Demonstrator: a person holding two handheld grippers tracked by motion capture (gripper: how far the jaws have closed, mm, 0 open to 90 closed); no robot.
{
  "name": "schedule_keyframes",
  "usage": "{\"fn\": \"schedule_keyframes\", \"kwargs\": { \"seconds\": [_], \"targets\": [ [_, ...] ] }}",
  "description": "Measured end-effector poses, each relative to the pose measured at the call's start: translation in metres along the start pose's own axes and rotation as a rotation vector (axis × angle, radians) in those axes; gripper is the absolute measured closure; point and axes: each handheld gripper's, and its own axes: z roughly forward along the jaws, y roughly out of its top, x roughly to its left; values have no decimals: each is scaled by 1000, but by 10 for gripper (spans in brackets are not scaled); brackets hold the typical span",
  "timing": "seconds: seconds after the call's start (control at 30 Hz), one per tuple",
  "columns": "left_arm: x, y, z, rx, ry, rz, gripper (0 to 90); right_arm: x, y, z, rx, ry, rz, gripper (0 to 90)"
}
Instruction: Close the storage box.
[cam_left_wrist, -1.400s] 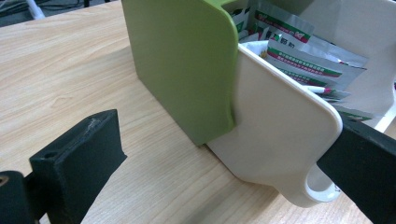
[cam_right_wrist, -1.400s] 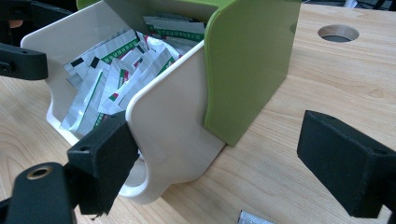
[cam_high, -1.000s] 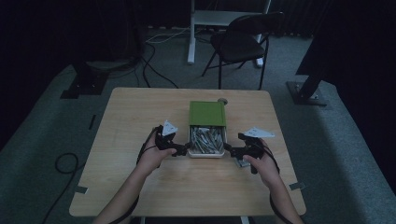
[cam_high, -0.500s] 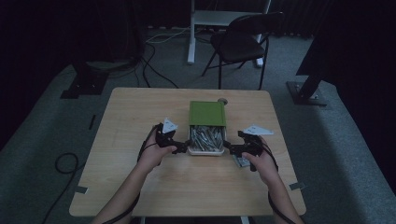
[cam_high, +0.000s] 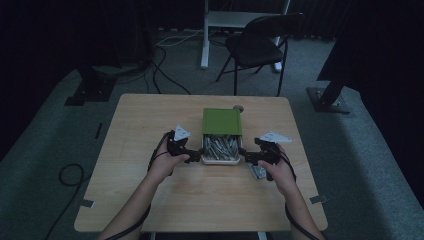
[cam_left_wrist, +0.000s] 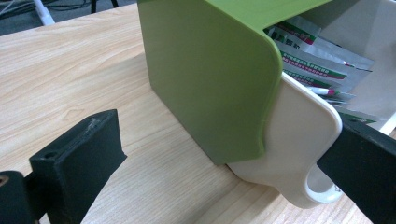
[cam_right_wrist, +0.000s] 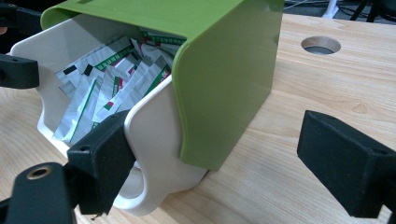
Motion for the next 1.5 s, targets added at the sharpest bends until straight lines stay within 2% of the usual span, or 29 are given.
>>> {"fn": "schedule_keyframes", "kwargs": {
  "seconds": [0.63,0.83,0.97,1.13,1.5],
  "targets": [
    [3,6,5,5,23,10,24,-4,5,6,0,-21,9,122],
    [4,6,6,4,24,7,24,-5,5,9,-1,-25,18,122],
    [6,6,8,5,13,-9,24,-5,6,10,-3,-31,21,118],
    [7,8,9,7,19,-2,24,-5,7,11,1,-43,11,118],
    [9,9,12,2,30,-13,24,-7,9,14,-4,-51,22,118]
  ]
}}
